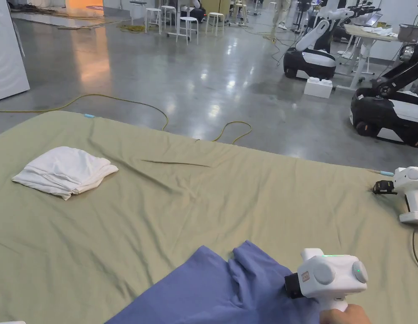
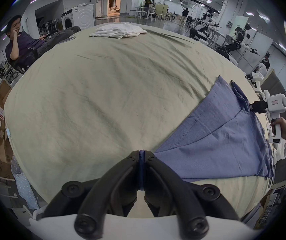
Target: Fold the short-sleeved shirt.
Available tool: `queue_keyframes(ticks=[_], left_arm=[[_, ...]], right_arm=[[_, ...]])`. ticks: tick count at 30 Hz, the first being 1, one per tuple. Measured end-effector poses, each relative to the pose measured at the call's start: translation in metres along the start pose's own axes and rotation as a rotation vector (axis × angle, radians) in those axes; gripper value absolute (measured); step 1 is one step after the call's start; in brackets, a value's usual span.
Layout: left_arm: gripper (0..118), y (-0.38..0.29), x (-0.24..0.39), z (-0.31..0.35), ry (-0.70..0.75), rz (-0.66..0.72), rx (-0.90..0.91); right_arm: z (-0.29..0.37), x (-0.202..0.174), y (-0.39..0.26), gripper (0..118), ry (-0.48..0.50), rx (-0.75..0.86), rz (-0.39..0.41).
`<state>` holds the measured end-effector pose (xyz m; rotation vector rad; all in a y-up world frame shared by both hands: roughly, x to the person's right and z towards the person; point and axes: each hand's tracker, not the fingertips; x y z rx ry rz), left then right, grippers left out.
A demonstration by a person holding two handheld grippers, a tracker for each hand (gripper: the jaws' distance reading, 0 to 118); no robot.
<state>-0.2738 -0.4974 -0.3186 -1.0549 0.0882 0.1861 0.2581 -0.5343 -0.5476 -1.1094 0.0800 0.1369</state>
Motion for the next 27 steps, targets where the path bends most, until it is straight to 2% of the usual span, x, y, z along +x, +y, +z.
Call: queue_keyframes(ticks=[1,2,4,5,8,11,15,17,23,24,27], left_arm=[[6,0.0,0.001,-0.001,0.005,-0.006,-0.002],[6,0.0,0.002,-0.002,0.007,-0.014,-0.002],[6,-0.001,0.003,-0.006,0.015,-0.022,-0.001],[6,-0.001,0.003,-0.006,0.016,-0.024,0.0],[6,-0.002,0.004,-0.003,0.01,-0.02,0.02],[6,0.0,0.003,0.007,-0.009,-0.012,0.061],[6,0.008,0.004,0.028,-0.044,-0.018,0.156],[6,0.017,0.008,0.04,-0.057,-0.044,0.194],[6,0.067,0.035,0.09,-0.13,-0.098,0.359],[6,0.077,0.04,0.098,-0.137,-0.116,0.381],[6,0.115,0.065,0.133,-0.158,-0.161,0.46]], right_arm=[[0.001,-0.005,-0.002,55,-0.005,0.006,0.036],[0.0,-0.008,-0.003,43,-0.014,0.008,0.049],[0.001,-0.012,-0.005,5,0.013,0.027,0.049],[0.003,-0.014,-0.006,5,-0.015,0.046,0.054],[0.017,-0.011,-0.011,4,-0.002,0.083,0.037],[0.054,-0.008,-0.02,3,-0.023,0.229,0.022],[0.118,0.003,-0.038,3,-0.024,0.404,-0.051],[0.151,0.005,-0.044,3,-0.056,0.468,-0.043],[0.266,0.018,-0.06,3,-0.13,0.641,-0.08],[0.261,0.035,-0.059,3,-0.137,0.659,-0.089],[0.306,0.05,-0.057,3,-0.18,0.722,-0.117]])
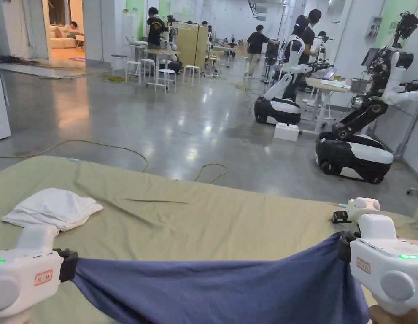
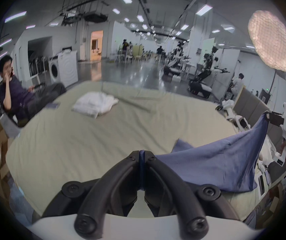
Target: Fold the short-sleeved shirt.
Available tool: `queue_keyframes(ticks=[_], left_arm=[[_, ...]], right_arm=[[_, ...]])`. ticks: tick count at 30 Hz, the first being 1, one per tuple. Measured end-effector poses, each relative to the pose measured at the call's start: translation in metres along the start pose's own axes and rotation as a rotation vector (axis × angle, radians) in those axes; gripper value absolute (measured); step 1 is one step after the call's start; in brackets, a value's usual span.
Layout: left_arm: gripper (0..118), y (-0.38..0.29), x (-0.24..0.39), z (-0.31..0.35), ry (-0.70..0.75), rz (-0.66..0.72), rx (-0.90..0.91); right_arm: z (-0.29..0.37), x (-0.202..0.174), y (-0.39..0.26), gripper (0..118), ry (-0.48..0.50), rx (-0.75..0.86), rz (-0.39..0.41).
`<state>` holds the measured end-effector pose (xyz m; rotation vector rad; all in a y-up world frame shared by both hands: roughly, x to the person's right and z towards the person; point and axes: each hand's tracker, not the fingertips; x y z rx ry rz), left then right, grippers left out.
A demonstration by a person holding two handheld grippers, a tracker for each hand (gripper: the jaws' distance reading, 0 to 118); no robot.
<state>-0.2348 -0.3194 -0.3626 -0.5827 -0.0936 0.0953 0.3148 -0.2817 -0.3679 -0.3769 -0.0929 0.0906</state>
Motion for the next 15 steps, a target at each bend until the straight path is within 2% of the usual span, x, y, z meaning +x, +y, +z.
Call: queue_keyframes(ticks=[4,9,15], left_arm=[[6,0.071,0.028,0.011,-0.036,-0.033,0.103],[6,0.144,0.058,0.021,-0.062,-0.065,0.173],[6,0.21,0.078,0.028,-0.06,-0.102,0.225]], right_arm=[[0.029,0.032,0.044,3,-0.058,0.081,-0.047],[0.053,0.055,0.092,3,-0.107,0.165,-0.06],[0.069,0.065,0.144,3,-0.15,0.248,-0.073]])
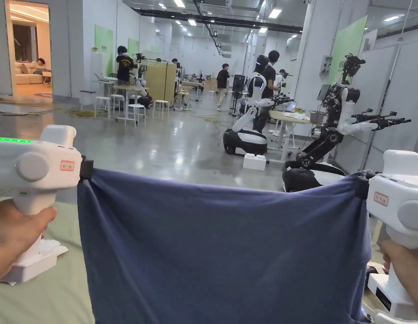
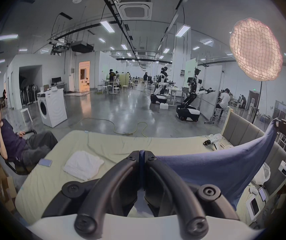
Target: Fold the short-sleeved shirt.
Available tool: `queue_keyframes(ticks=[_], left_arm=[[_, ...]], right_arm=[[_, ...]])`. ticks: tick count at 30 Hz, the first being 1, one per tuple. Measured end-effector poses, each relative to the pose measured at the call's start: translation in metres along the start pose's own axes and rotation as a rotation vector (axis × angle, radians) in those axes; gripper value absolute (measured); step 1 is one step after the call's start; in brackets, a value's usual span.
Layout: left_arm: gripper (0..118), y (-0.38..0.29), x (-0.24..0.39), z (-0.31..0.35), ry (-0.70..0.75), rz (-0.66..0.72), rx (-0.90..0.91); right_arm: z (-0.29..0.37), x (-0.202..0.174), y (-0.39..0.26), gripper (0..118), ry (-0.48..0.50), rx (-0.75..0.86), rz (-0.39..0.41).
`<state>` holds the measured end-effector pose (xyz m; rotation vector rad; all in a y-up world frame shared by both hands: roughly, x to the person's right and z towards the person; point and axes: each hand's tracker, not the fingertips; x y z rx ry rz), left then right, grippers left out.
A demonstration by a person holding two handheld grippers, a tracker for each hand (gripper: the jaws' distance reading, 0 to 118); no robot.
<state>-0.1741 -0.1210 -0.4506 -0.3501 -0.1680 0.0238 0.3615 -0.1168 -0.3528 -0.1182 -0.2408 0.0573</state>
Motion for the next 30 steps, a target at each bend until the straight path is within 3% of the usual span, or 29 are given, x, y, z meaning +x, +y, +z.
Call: queue_keyframes(ticks=[20,24,30], left_arm=[[6,0.111,-0.026,-0.039,0.076,-0.018,0.099],[6,0.108,-0.027,-0.043,0.087,-0.031,0.109],[6,0.06,-0.031,-0.055,0.078,-0.029,0.071]], right_arm=[[-0.062,-0.035,0.114,3,-0.01,0.127,0.026],[-0.064,-0.034,0.114,3,0.0,0.151,0.027],[-0.058,-0.034,0.062,3,0.015,0.1,0.037]])
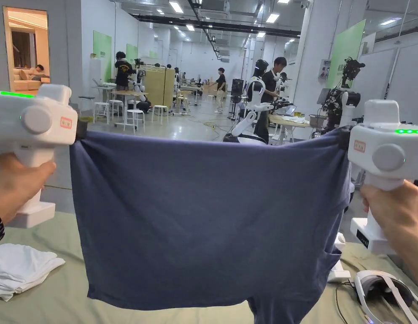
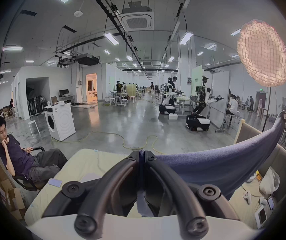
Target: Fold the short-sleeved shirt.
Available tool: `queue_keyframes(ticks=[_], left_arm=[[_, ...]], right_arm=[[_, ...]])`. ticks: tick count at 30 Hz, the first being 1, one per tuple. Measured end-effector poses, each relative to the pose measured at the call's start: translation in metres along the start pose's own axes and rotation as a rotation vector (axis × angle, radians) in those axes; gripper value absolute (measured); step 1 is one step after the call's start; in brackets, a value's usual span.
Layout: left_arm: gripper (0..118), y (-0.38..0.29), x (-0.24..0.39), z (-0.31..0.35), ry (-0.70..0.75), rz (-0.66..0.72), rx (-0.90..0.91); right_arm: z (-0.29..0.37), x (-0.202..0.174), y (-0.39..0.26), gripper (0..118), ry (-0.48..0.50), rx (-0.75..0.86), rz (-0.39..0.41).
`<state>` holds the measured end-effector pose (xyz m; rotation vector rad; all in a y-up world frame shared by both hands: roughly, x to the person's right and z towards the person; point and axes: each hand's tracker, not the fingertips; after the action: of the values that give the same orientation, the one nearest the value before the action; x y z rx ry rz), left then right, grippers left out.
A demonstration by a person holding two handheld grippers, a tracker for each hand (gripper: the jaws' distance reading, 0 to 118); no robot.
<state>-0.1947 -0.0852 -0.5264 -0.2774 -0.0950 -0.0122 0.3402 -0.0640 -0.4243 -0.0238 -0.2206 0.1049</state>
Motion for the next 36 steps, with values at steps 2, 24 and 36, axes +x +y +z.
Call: queue_keyframes(ticks=[2,24,36], left_arm=[[6,-0.032,0.0,-0.002,-0.01,0.012,-0.031],[6,-0.266,-0.018,0.17,-0.11,0.08,-0.196],[6,-0.42,-0.024,0.228,-0.108,0.073,-0.53]], right_arm=[[0.009,0.0,-0.029,3,0.003,-0.041,0.003],[0.243,0.005,-0.213,3,0.027,-0.329,0.159],[0.334,-0.005,-0.358,3,0.067,-0.747,0.181]])
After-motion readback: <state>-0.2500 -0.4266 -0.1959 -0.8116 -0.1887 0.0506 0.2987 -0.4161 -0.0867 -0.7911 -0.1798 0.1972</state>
